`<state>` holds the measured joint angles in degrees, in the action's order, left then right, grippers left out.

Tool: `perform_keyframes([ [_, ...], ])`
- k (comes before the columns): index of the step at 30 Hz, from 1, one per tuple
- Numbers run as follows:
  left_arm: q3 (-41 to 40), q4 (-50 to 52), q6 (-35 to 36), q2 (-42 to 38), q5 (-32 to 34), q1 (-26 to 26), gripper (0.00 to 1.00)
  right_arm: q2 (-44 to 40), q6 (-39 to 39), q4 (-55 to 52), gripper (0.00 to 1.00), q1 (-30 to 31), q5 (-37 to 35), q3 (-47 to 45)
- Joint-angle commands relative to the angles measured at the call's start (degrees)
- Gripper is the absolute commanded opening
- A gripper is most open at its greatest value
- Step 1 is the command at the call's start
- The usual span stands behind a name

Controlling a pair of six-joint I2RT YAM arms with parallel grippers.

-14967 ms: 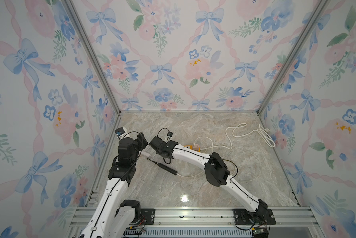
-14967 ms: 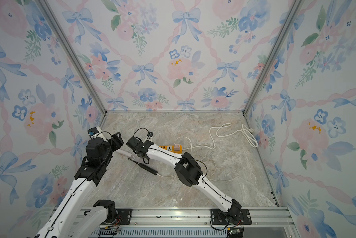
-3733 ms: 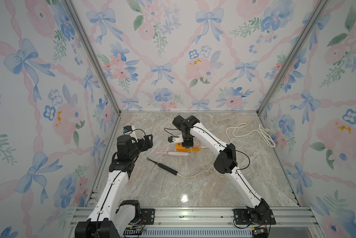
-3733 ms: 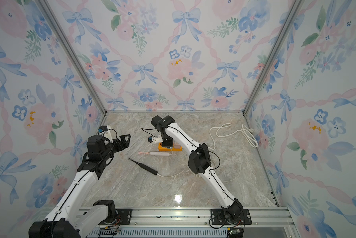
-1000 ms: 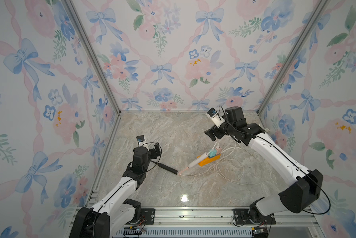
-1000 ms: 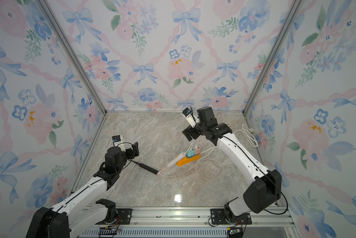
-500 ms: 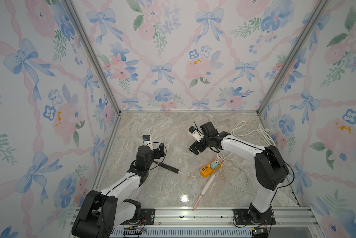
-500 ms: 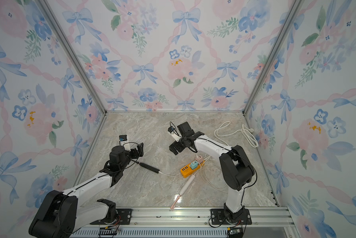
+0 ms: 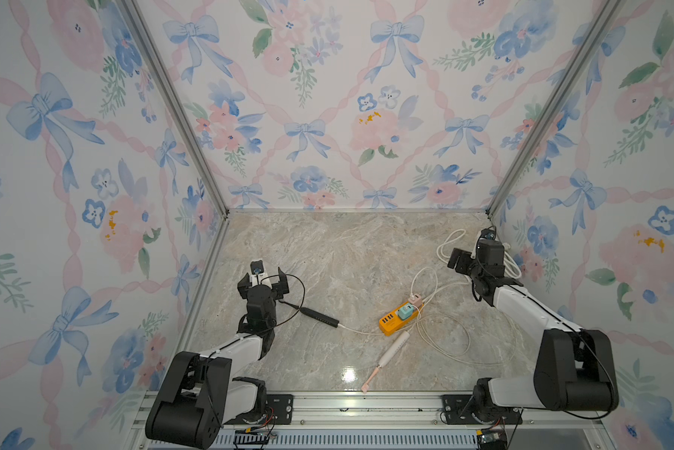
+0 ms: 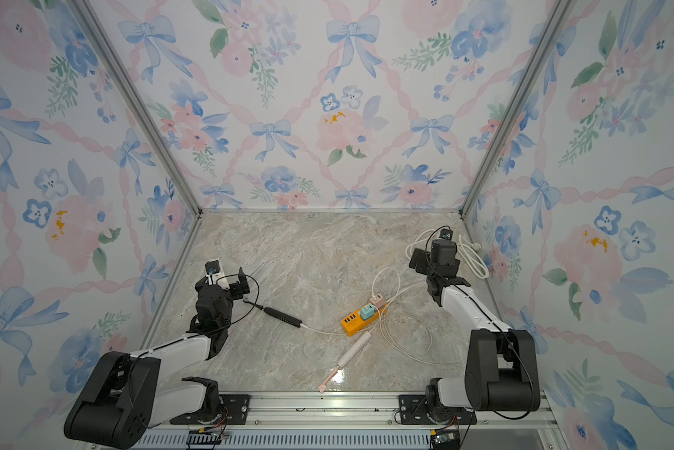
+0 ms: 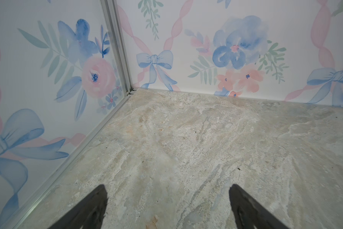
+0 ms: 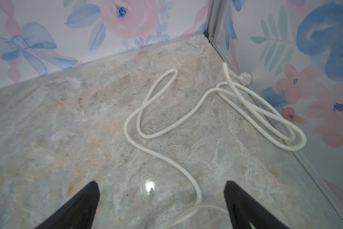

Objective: Charge the electric toothbrush
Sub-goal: Reset both arms

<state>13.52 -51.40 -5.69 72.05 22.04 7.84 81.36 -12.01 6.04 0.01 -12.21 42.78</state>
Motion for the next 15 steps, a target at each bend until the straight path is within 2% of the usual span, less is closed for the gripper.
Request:
perform_keyframes([
  [1,-0.78,-9.75,2.44,4.07,-6.35,-1.76,0.98,4.68,4.55,14.0,0.99,0.38,-3.33,-5.29],
  [3,-1.55,-14.47,2.89,6.88,-8.51,-1.71,0.98,7.47,6.51,22.64,0.99,0.79,-1.21,-6.85],
  [4,-1.56,-14.59,2.18,7.14,-9.59,-1.81,0.98,7.87,7.02,17.61,0.99,1.44,-2.05,-4.83],
  [6,-3.46,-20.49,2.04,9.41,-12.18,-2.34,0.98,7.92,8.85,20.17,0.99,3.2,-3.48,-5.94],
  [7,-4.06,-23.12,2.36,11.62,-12.79,-2.3,0.98,6.43,9.88,24.14,0.99,3.89,-3.28,-9.27],
  [9,-5.59,-31.89,3.43,16.86,-14.4,-2.15,0.98,4.69,10.64,43.2,0.99,4.11,-1.18,-21.06],
  [10,-5.27,-31.49,4.17,17.03,-14.44,-1.77,0.98,10.01,9.54,61.36,0.99,2.48,0.28,-25.9],
  [11,-4.9,-29.69,4.0,16.47,-14.05,-1.61,0.98,10.0,8.41,64.26,0.99,1.37,1.72,-27.61],
  [12,-4.55,-29.38,3.49,16.63,-12.95,-1.66,0.98,5.94,8.24,50.97,0.99,1.54,0.87,-24.58],
  [13,-4.03,-28.83,2.84,16.95,-11.33,-1.68,0.98,5.73,8.63,44.29,0.99,2.39,-0.28,-21.2],
  [15,-3.14,-26.78,1.98,16.73,-8.9,-1.71,0.98,8.73,12.58,52.38,0.99,5.6,-1.96,-22.43],
])
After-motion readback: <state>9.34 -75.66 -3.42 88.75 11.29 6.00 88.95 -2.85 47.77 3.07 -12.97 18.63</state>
